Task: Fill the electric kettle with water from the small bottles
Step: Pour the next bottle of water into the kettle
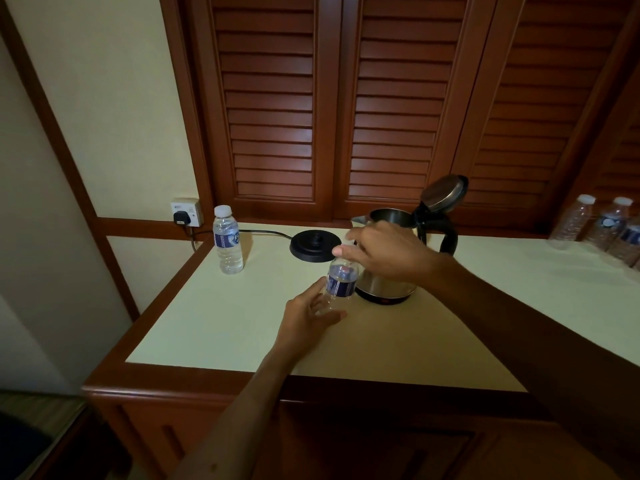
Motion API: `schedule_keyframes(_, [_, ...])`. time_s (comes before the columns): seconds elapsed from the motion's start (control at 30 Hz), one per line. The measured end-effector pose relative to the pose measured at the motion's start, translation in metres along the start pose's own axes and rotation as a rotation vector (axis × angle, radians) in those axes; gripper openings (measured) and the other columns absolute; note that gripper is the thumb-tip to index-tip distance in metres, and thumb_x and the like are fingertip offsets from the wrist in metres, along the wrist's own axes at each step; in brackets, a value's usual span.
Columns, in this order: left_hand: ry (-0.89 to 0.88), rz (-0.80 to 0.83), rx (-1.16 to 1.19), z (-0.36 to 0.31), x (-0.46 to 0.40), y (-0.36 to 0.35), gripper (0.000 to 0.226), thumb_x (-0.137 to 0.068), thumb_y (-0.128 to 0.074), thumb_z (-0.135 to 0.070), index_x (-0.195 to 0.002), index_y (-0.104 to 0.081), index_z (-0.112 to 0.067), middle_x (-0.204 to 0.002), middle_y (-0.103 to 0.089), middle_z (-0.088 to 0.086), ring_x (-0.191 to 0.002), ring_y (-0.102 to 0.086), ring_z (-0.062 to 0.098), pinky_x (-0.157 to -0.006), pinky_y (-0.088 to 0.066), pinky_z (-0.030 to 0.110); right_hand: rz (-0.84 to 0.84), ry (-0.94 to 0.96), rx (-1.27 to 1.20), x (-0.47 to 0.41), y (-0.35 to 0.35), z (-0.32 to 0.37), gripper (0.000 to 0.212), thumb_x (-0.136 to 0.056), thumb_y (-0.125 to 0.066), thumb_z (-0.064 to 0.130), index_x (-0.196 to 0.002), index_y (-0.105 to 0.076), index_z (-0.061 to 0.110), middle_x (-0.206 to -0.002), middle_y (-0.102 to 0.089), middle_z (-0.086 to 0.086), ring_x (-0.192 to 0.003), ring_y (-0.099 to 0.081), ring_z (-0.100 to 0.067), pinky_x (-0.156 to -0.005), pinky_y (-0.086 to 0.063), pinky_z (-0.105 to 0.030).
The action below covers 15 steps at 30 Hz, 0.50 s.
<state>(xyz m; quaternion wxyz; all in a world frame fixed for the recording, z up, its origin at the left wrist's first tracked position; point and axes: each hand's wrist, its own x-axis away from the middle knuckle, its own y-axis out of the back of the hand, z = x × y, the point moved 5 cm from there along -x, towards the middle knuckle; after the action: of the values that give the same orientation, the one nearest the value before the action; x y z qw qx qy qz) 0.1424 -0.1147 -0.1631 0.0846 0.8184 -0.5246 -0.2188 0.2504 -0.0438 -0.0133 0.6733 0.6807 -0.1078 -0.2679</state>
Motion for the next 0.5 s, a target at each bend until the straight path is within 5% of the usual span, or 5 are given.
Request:
schedule_keyframes(0.13, [-0.015, -0.018, -0.021, 0.002, -0.003, 0.0, 0.065, -0.083, -0.079, -0.019, -0.14, -0.051, -0.029, -0.123, -0.065, -0.01, -0.114, -0.061, 0.011, -0.087, -0.044, 0.002, 0.133, 0.124, -0.093, -0.001, -0.002, -0.006, 0.017, -0.097, -0.045, 0.03, -0.092, -0.059, 0.022, -0.085, -0.06, 0.001, -0.08, -0.056, -0.015, -0.075, -0.049, -0.044])
schedule_keyframes(0.27, [-0.02, -0.009, -0.014, 0.003, -0.003, -0.002, 0.068, -0.082, -0.08, -0.021, -0.142, -0.05, -0.029, -0.129, -0.066, -0.006, -0.117, -0.061, 0.012, -0.1, -0.05, 0.027, 0.092, 0.092, 0.102, 0.001, -0.002, 0.0, 0.024, -0.099, -0.043, 0.038, -0.104, -0.058, 0.02, -0.095, -0.061, 0.001, -0.087, -0.056, -0.016, -0.071, -0.044, -0.034])
schedule_keyframes(0.5, [-0.003, 0.029, 0.067, 0.002, 0.0, -0.004, 0.058, -0.083, -0.079, -0.017, -0.135, -0.055, -0.028, -0.115, -0.071, -0.012, -0.107, -0.065, 0.005, -0.09, -0.05, 0.015, -0.068, 0.045, 0.296, -0.005, -0.005, 0.009, 0.045, -0.097, -0.028, 0.052, -0.087, -0.051, 0.014, -0.076, -0.056, -0.003, -0.069, -0.052, -0.02, -0.058, -0.031, -0.03])
